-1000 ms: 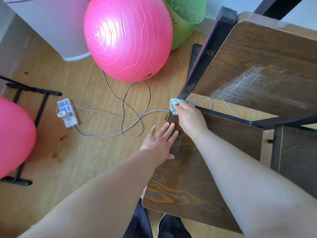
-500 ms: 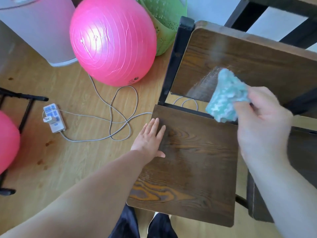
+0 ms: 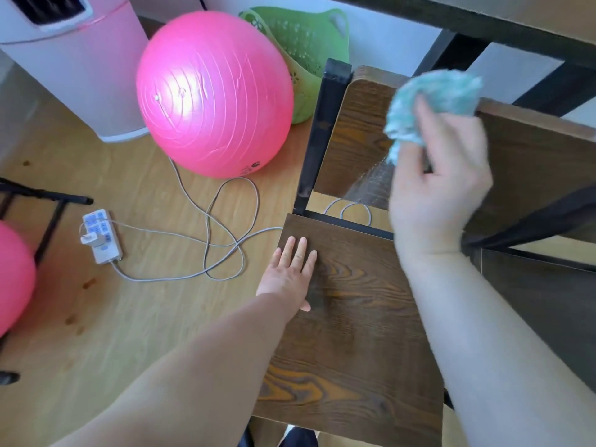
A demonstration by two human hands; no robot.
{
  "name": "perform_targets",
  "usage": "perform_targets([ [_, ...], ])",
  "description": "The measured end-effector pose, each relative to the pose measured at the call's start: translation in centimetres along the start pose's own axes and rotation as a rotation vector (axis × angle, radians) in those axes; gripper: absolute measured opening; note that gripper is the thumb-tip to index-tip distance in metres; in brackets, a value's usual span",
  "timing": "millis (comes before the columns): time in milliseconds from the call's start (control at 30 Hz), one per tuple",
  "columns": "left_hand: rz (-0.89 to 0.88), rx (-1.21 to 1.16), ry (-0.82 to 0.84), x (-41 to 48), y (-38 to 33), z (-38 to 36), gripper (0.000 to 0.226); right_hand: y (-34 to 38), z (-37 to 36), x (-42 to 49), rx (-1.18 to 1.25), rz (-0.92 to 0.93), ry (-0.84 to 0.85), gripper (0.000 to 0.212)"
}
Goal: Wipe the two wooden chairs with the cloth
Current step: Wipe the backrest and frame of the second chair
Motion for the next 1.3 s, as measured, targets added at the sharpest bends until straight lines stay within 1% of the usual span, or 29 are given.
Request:
perform_targets([
  [33,0.0,-0.004,-0.001,0.0,0.0,-0.1,0.112,1.5,-1.8,0.2,0.045,0.03,0.055,0.031],
  [67,-0.001,-0.007,-0.006,0.1,0.0,-0.2,0.112,3.4,-3.8,0.5,0.115,0.09,0.063,0.029],
  [100,-0.003,-0.007,-0.013,0.2,0.0,-0.3,0.112,4.8,-5.0,0.0,0.075,0.092,0.126,0.028],
  [133,-0.004,-0.006,-0.019,0.2,0.0,-0.4,0.112,5.5,-6.1,-0.7,0.036,0.137,0.169,0.027],
  [200,-0.005,-0.013,-0.025,0.3,0.1,-0.7,0.112,5.0,-6.7,0.1,-0.012,0.214,0.168,0.025],
  [400,-0.017,-0.029,-0.027,0.5,0.1,-0.8,0.111,4.6,-8.1,-0.6,-0.108,0.317,0.184,0.022],
  [500,-0.021,-0.029,-0.031,0.6,0.2,-0.8,0.11,4.0,-8.3,-1.6,-0.113,0.27,0.198,0.023],
  [667,-0.02,-0.038,-0.023,0.7,0.0,-1.1,0.11,3.9,-8.7,-2.9,-0.114,0.218,0.269,0.027],
  [767,-0.016,-0.042,-0.022,0.9,-0.1,-1.3,0.111,4.2,-7.7,-2.0,-0.077,0.147,0.183,0.024],
  [867,-0.024,-0.04,-0.025,0.7,-0.1,-1.3,0.11,4.5,-7.3,-0.9,-0.095,0.143,0.111,0.026],
  [1033,-0.027,-0.047,-0.039,0.7,0.0,-1.4,0.11,4.6,-7.4,-0.7,-0.045,0.203,0.119,0.028],
  [1100,-0.031,-0.047,-0.04,0.7,0.0,-1.4,0.11,4.4,-7.5,-0.5,-0.035,0.238,0.104,0.026],
  [1200,-0.034,-0.047,-0.04,0.7,0.1,-1.3,0.109,4.4,-7.9,-0.7,-0.084,0.285,0.083,0.02],
  [1300,-0.035,-0.043,-0.031,0.8,0.1,-1.3,0.109,4.2,-8.2,-1.0,-0.113,0.287,0.075,0.021],
])
Point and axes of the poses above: each hand's wrist, its own x-axis towards the middle knuckle, its own z-axis out of the back of the hand, y = z × x, the point moved 3 cm from there along x, towards the middle knuckle, and after that the axes turned 11 degrees about x, right-handed, at the moved point
